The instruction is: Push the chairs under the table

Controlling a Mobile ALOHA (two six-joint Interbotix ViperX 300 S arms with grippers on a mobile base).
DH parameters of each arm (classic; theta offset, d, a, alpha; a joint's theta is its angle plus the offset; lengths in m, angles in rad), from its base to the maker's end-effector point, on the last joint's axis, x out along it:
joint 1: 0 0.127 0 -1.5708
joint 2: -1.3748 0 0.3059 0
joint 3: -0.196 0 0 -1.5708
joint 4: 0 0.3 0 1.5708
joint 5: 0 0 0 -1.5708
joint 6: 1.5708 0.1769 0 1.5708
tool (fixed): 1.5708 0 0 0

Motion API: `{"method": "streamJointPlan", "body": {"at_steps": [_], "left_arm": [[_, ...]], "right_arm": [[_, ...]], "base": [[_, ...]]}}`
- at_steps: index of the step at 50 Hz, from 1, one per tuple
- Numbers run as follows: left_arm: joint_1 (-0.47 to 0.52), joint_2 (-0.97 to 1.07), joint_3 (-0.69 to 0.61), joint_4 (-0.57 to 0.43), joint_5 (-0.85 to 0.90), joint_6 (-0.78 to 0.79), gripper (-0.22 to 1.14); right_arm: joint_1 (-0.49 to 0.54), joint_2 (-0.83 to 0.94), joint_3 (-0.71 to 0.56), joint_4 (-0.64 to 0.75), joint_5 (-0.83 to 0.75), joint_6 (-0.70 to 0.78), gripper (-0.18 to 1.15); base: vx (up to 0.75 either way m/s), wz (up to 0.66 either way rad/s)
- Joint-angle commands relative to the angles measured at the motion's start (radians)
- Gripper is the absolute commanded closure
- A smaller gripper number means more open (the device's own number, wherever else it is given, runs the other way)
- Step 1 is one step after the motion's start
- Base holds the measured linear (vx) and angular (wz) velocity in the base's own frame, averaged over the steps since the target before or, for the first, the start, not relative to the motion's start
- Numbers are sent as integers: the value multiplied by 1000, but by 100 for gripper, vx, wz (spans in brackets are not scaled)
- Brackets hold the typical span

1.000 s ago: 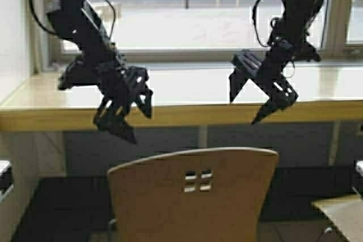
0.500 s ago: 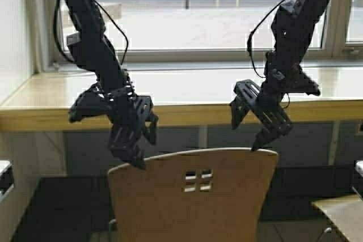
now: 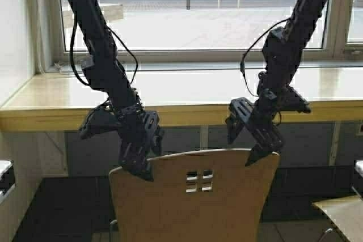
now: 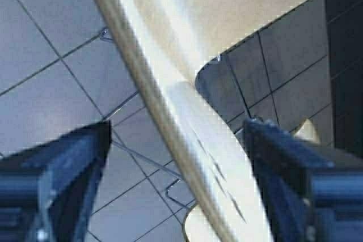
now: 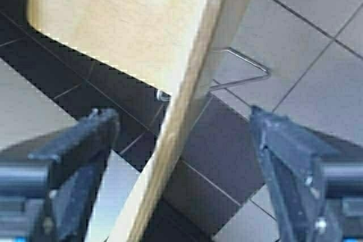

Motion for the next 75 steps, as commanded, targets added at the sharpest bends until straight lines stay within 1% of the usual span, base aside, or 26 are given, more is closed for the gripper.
{"method": "streamJointPlan", "body": {"at_steps": [1, 15, 18, 21, 23, 25, 28, 31, 33, 35, 36, 38, 40, 43, 48, 56, 67, 75], "left_arm": [[9, 11, -34, -8, -5, 2, -8], [23, 77, -94, -8, -5, 3, -7], [25, 81, -95, -8, -5, 5, -6], [28, 86, -97, -8, -5, 5, -2], [31, 86, -97, -8, -5, 5, 3], [34, 89, -97, -8, -5, 5, 9], [38, 94, -100, -8, 5, 5, 24], [46, 97, -101, -8, 26, 5, 44], [49, 98, -100, -8, 34, 5, 60], [51, 101, -100, -8, 37, 5, 77], [52, 101, -100, -8, 37, 5, 84], [54, 103, -101, -8, 37, 5, 96], [54, 104, -101, -8, 35, 5, 100], [57, 106, -104, -8, 37, 6, 95], [66, 109, -115, -8, 35, 6, 86], [78, 112, -129, -8, 31, 12, 87], [101, 132, -163, -8, 15, 17, 87], [104, 133, -160, -8, 15, 17, 87]], "right_arm": [[-3, 15, -44, 2, 2, -2, -4], [-2, 109, -130, 2, 3, -6, -3], [-2, 117, -137, 2, 6, -6, -1], [-2, 123, -140, 2, 11, -6, 6], [-3, 127, -140, 2, 11, -8, 14], [-3, 129, -140, 2, 12, -8, 26], [-2, 133, -141, 2, 12, -8, 48], [-2, 137, -141, 2, 14, -6, 73], [-2, 140, -140, 2, 14, -6, 88], [-2, 141, -138, 2, 17, -6, 100], [-2, 143, -137, 2, 17, -6, 102], [-2, 146, -135, 2, 20, -6, 102], [-2, 147, -135, 2, 23, -6, 97], [-2, 152, -135, 2, 28, -6, 91], [-2, 160, -135, 2, 37, -6, 91], [-2, 178, -152, 2, 43, -6, 92], [0, 178, -133, 2, 66, -6, 92], [0, 186, -138, 2, 64, -6, 92]], "base": [[0, 0], [0, 0], [0, 0], [0, 0], [1, 0], [1, 0], [1, 0], [1, 1], [1, 2], [1, 2], [2, 1], [2, 0], [2, 0], [2, 1], [2, 2], [4, 2], [10, 0], [14, 1]]}}
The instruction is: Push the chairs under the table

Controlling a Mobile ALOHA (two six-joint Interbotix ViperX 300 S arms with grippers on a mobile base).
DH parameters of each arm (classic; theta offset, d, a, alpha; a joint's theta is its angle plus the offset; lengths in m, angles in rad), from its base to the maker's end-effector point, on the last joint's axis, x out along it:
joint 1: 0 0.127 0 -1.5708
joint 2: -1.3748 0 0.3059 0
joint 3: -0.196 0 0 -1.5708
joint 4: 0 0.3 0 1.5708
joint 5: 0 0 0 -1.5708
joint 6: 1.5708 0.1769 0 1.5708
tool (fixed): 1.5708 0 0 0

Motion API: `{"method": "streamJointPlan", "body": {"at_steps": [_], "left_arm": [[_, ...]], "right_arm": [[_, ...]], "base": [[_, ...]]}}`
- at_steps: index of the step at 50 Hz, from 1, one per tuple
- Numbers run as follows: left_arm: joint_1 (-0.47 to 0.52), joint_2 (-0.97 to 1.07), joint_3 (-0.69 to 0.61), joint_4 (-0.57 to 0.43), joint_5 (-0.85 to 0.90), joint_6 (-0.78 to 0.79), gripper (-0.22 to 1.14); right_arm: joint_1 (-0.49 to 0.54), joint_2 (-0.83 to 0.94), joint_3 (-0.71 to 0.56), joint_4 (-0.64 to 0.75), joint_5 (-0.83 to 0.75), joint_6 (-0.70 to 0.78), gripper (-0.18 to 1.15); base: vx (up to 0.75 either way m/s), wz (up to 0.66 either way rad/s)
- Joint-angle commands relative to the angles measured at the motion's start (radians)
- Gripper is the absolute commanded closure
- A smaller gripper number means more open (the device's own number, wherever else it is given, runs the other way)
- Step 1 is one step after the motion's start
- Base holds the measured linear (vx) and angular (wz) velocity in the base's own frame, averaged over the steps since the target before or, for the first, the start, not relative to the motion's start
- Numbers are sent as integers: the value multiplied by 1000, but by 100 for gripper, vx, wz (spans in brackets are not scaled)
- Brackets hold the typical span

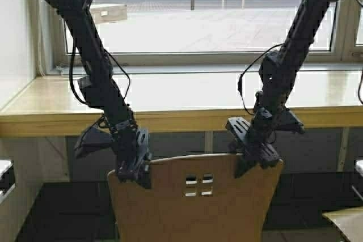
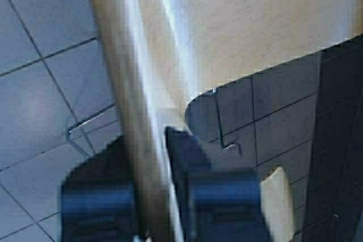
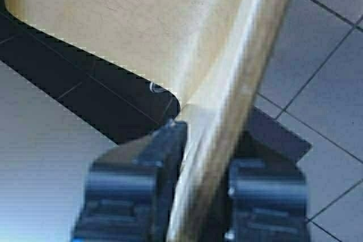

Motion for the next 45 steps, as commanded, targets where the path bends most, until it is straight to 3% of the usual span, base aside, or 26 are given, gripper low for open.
{"method": "streamJointPlan", "body": {"at_steps": [1, 29, 45], "left_arm": [[8, 2, -34, 12, -29, 49, 87], [9, -32, 35, 12, -34, 49, 87], [15, -9, -3, 12, -46, 51, 87]], "right_arm": [[12, 29, -8, -9, -5, -29, 92], [11, 92, -34, -15, 40, -35, 92], [11, 71, 0, -17, 37, -34, 92]], "base": [[15, 4], [21, 5], [24, -1]]}}
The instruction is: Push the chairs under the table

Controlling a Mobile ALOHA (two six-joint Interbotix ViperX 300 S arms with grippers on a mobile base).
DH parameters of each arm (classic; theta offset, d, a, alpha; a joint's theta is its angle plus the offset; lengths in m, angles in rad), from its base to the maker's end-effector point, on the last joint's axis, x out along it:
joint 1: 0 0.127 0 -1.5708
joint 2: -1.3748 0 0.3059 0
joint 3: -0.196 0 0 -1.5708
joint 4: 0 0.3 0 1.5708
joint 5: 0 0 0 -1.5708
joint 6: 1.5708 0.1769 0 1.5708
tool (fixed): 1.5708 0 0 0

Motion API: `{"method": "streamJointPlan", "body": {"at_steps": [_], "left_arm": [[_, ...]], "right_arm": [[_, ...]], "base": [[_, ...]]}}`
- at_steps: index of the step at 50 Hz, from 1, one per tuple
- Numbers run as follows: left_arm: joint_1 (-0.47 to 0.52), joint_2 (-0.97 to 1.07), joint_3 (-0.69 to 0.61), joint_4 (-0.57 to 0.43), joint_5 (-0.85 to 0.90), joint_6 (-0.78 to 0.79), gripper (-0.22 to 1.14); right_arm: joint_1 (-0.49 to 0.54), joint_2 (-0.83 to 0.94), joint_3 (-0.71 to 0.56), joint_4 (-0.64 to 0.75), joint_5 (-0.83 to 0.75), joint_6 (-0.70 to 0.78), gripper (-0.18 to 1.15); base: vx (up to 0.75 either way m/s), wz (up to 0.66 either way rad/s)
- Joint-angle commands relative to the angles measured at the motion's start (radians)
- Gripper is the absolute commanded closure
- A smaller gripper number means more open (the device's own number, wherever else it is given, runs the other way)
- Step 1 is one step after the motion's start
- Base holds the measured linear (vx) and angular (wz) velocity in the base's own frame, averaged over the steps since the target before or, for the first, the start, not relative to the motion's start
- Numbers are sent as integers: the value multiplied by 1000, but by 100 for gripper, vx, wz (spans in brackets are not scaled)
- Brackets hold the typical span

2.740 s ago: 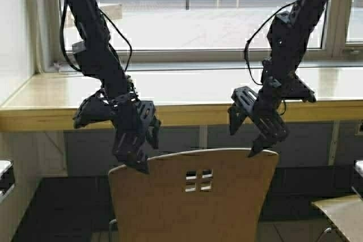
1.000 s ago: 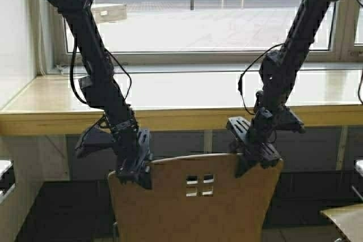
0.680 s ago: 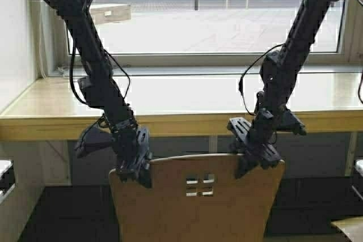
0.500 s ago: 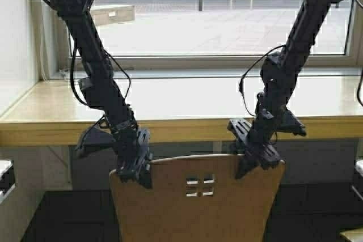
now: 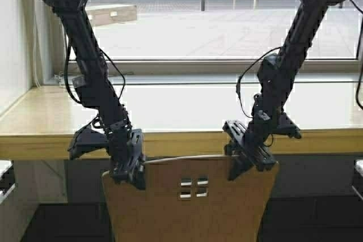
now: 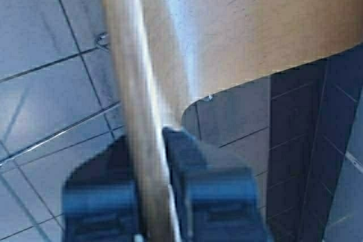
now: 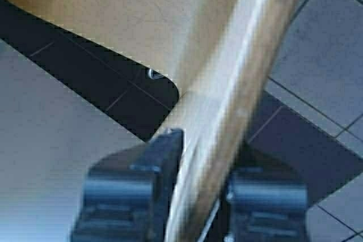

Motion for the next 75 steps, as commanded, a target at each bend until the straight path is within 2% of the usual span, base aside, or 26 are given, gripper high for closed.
{"method": "streamJointPlan", "body": {"at_steps": [1, 17, 32, 45, 65, 71, 75], "left_arm": [[-2, -3, -26, 14, -32, 52, 87], [-2, -26, 34, 14, -32, 52, 87], [-12, -92, 107, 12, -17, 89, 87], [-2, -81, 98, 12, -15, 97, 87], [3, -83, 97, 12, -3, 100, 86], [3, -80, 87, 23, -2, 114, 80], [3, -86, 81, 48, -2, 153, 63]], "right_arm": [[9, 38, 29, -18, -12, -38, 92], [21, 26, 46, -20, -14, -40, 92], [41, 17, 80, -77, -8, -44, 92], [63, 8, 71, -86, -18, -46, 92], [74, -2, 69, -172, -12, -48, 91], [74, -15, 71, -196, -14, -49, 82], [71, -25, 75, -193, -9, -48, 61]], "base": [[26, 2], [24, 3], [22, 1], [17, -5], [10, -1], [3, 2], [1, 2]]}}
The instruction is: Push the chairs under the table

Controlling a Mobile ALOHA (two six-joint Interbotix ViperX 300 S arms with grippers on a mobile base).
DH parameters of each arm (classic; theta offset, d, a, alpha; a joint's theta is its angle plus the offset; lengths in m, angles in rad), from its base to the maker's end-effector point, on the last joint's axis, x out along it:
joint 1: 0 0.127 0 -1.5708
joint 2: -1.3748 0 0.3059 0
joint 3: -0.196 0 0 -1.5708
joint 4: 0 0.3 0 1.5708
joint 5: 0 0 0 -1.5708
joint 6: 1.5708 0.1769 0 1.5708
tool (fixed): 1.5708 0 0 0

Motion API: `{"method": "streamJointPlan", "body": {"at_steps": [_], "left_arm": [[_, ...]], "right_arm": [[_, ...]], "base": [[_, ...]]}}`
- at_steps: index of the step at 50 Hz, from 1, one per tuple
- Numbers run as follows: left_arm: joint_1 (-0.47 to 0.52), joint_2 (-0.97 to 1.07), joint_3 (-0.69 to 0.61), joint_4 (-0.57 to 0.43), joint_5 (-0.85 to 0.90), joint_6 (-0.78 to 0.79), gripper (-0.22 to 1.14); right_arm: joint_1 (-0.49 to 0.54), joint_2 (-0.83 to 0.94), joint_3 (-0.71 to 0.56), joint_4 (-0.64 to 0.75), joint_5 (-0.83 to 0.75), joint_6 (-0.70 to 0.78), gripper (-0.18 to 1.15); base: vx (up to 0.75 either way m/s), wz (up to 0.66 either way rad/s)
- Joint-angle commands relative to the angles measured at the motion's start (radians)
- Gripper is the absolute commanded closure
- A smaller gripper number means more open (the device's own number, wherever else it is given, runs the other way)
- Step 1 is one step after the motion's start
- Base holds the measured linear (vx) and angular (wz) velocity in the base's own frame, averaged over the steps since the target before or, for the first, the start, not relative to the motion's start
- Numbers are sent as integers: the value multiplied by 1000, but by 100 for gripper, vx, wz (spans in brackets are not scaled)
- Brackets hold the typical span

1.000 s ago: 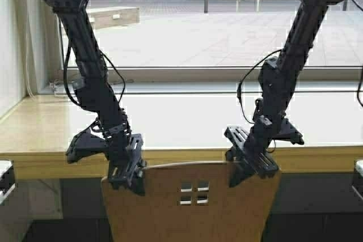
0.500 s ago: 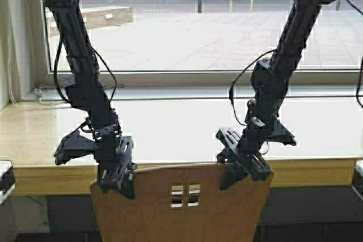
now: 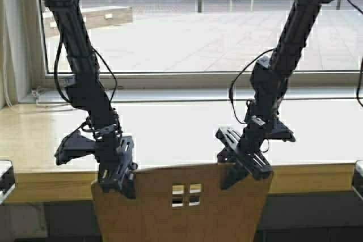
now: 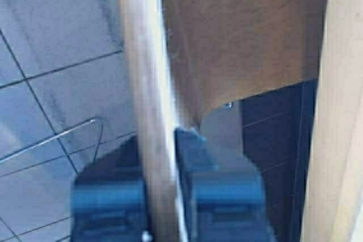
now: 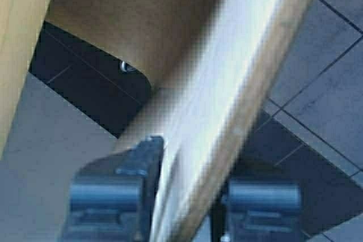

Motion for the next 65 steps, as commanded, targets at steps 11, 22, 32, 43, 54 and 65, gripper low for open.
{"method": "streamJointPlan", "body": {"at_steps": [11, 22, 32, 43, 54, 65], "left_arm": [[5, -81, -20, 35, 57, 190, -12], [5, -161, 12, -3, 198, 195, -10], [21, -314, 89, 2, 264, 252, -10], [147, -617, 210, 98, 310, 623, -10], [175, -876, 307, 118, 459, 1026, -10], [144, -1026, 376, 100, 423, 1083, -10]], "right_arm": [[6, -44, 54, -15, 6, -81, -2], [5, -183, 152, 18, -29, -78, -2], [2, -383, 281, 8, -106, -84, -2], [0, -675, 482, -150, -229, -89, -2], [-15, -991, 580, -433, -275, -109, -2], [-58, -1167, 663, -712, -282, -114, -2]], "base": [[0, 0], [1, 1], [3, 2], [3, 5], [2, 16], [2, 33]]}}
